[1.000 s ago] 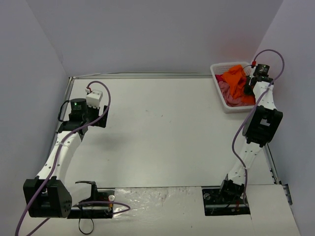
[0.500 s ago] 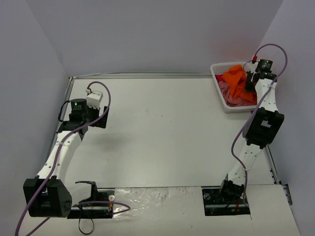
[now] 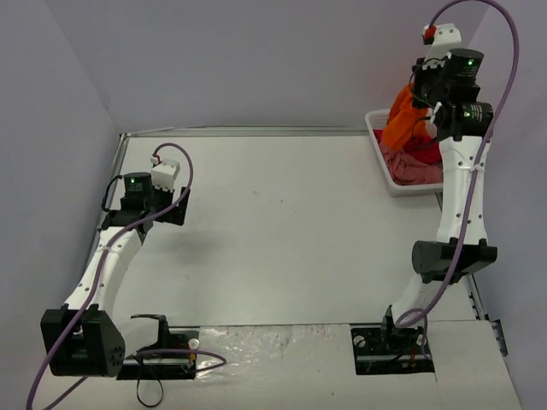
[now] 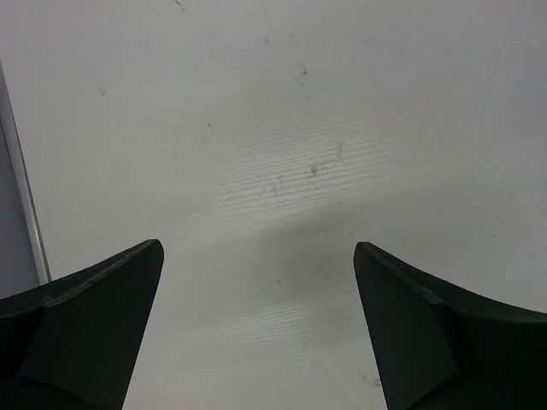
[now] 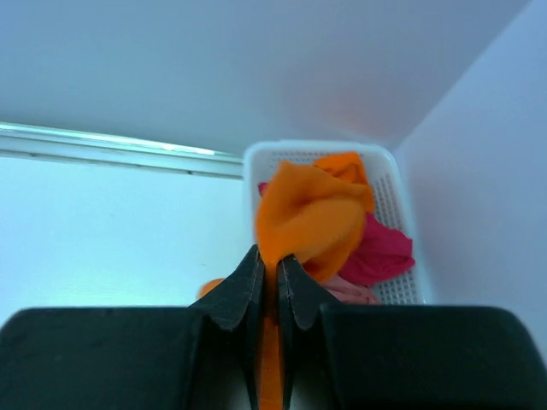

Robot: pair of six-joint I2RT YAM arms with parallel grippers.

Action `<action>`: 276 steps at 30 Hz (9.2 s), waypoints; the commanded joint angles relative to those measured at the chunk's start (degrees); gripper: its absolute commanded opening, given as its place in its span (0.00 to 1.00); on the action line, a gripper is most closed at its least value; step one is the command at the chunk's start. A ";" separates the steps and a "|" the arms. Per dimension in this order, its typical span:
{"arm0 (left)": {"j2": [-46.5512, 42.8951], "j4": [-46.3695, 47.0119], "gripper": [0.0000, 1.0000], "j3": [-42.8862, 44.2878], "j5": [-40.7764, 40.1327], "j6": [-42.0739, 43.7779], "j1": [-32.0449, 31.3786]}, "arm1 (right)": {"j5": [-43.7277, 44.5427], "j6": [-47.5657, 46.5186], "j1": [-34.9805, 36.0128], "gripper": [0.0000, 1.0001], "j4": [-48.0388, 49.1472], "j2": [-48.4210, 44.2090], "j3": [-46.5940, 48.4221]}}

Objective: Fold and stack the t-shirts
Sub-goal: Grab crumpled tshirt from bin with the right arm, then move the tshirt to the center of the board, then flatten out the tshirt

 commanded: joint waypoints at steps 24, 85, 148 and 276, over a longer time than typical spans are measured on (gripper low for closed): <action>0.47 -0.78 0.94 2.47 -0.86 1.99 1.01 | -4.56 -11.87 29.17 0.44 2.63 -7.64 -41.29; 1.44 0.36 0.94 0.79 1.34 2.70 1.10 | -13.96 2.45 -8.80 0.59 8.52 26.64 -8.86; 1.88 -0.60 0.94 0.88 3.45 2.43 3.83 | -13.87 -7.56 12.88 0.00 7.03 -1.21 -18.78; 45.55 -8.25 0.54 40.43 15.13 2.08 -12.34 | -7.89 -5.63 4.65 0.00 8.69 10.29 -46.82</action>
